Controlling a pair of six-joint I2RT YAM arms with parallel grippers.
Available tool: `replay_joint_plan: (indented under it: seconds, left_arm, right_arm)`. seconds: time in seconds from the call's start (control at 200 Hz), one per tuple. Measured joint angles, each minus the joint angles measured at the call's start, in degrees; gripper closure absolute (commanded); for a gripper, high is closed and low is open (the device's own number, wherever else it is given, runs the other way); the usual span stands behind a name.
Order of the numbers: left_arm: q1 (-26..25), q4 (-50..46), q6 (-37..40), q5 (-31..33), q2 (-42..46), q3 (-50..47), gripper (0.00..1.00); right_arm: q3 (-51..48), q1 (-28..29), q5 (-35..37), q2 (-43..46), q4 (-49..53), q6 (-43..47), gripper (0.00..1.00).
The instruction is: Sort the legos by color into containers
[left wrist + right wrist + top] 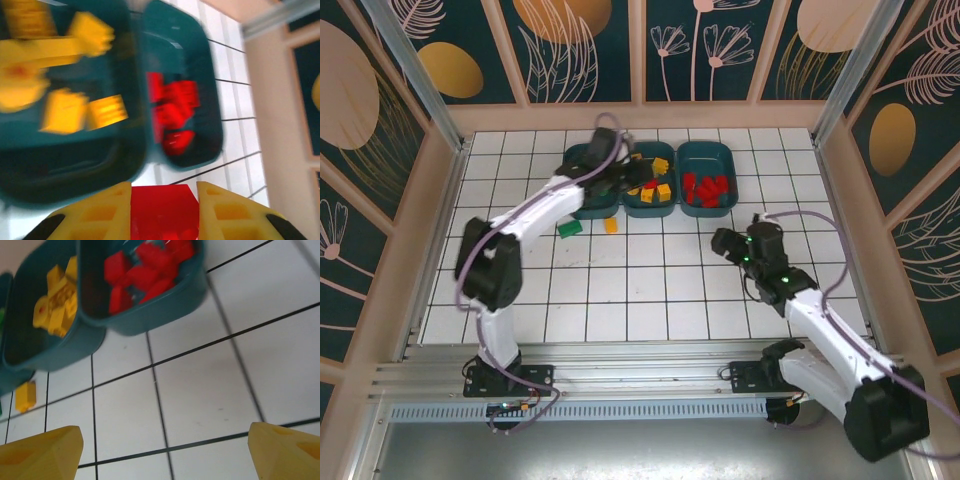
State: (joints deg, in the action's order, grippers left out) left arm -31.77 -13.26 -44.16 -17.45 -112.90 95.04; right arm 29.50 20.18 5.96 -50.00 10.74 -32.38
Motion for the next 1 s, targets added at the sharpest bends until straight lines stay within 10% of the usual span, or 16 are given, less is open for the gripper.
replay_joint_plan:
  seconds: [0.385, 0.591, 0.811, 0.996]
  left_arm:
    - [-5.2, -4.9, 1.9, -5.6, -30.6, 37.2, 0.64]
    - [-5.7, -5.9, 0.7, -6.8, -35.0, 42.5, 0.29]
    - [-5.7, -6.8, 3.1, -5.6, -31.3, 41.1, 0.19]
    - [-4.4, -2.3, 3.3, 0.2, -4.8, 10.0, 0.15]
  right_arm:
    - [-0.3, -4.1, -3.5, 6.8, 6.0, 0.3, 0.14]
    - [-0.3, -4.2, -4.5, 6.8, 6.2, 0.5, 0.14]
    - [-0.3, -3.9, -5.6, 6.8, 6.2, 0.5, 0.14]
    - [-0.3, 3.6, -4.5, 5.9, 5.0, 0.0, 0.13]
